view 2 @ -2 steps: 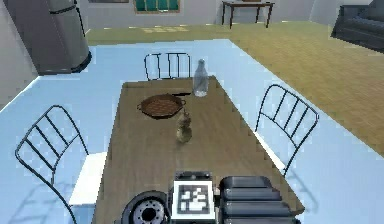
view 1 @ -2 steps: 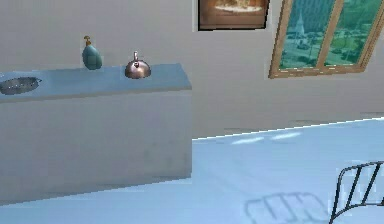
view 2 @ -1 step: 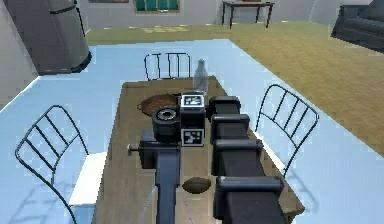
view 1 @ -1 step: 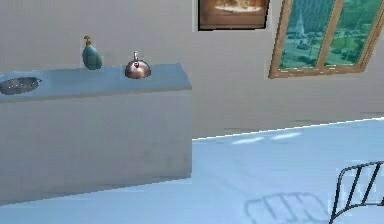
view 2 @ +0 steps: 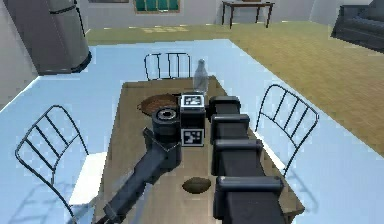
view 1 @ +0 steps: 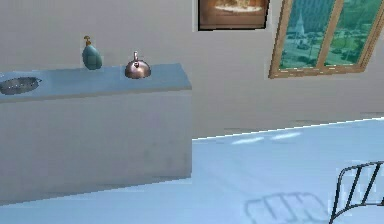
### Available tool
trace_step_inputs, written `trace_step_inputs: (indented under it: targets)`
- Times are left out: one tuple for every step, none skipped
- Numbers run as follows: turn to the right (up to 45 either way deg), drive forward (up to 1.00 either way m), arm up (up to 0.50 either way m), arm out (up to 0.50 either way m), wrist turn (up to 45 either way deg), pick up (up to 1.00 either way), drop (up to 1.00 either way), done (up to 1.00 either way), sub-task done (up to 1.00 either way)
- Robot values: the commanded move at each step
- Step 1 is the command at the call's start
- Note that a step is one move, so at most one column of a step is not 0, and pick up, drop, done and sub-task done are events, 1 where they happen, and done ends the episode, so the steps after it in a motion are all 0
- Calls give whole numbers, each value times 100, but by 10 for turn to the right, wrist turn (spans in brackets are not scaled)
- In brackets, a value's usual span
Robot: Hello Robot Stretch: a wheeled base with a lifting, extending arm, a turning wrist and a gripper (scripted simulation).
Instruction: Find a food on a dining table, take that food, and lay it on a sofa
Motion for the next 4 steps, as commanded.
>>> trace_step_inputs:
  targets:
    - [0,0,0,0,450,0,0,0,0]
    - [0,0,0,0,450,0,0,0,0]
    - [0,0,0,0,450,0,0,0,0]
    - [0,0,0,0,60,0,0,0,0]
